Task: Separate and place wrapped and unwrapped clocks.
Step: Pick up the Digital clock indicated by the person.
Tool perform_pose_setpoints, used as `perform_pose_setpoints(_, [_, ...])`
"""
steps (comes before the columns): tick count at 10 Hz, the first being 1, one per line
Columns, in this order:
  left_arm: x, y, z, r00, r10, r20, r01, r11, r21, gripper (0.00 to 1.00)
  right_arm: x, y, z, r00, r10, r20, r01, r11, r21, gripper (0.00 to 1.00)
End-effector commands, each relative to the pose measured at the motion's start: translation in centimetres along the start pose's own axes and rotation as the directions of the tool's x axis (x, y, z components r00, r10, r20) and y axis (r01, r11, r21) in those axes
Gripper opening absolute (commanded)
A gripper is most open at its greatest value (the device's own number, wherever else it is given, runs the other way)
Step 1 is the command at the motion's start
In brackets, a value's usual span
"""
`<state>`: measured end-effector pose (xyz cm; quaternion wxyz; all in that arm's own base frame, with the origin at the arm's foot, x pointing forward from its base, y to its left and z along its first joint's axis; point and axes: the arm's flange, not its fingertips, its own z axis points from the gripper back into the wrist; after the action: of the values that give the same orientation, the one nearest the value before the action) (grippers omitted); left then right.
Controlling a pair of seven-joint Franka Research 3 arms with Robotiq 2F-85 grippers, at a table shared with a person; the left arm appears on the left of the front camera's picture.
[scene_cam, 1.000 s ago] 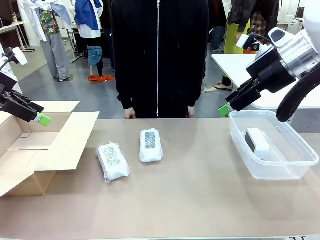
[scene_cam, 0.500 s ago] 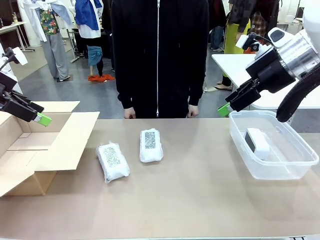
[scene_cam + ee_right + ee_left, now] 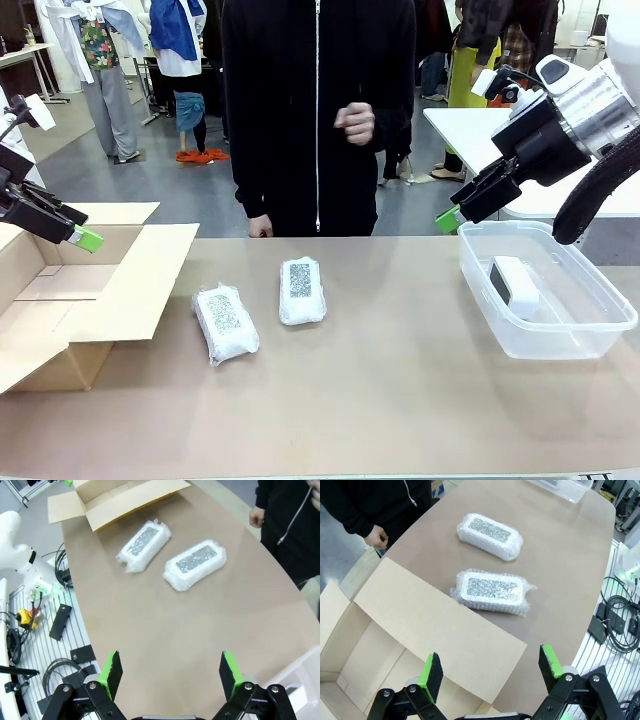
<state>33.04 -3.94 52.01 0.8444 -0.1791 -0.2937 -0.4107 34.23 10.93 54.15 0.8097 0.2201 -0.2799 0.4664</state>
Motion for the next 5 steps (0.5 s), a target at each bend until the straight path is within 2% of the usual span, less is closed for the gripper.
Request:
perform_pose_setpoints(1, [-0.02,0.19,-0.06,1.000,-0.005,0.014,0.005,1.000,-0.014,1.00,-0.03,-0.07,-0.01,1.000,0.001,-0.012,-0.001,1.000,0.006,1.00])
perform_pose_setpoints(5, [-0.02,0.19,-0.06,1.000,-0.005,0.014,0.005,1.000,-0.014,1.00,-0.03,-0.07,-0.01,1.000,0.001,-0.012,-0.001,1.000,0.006,1.00])
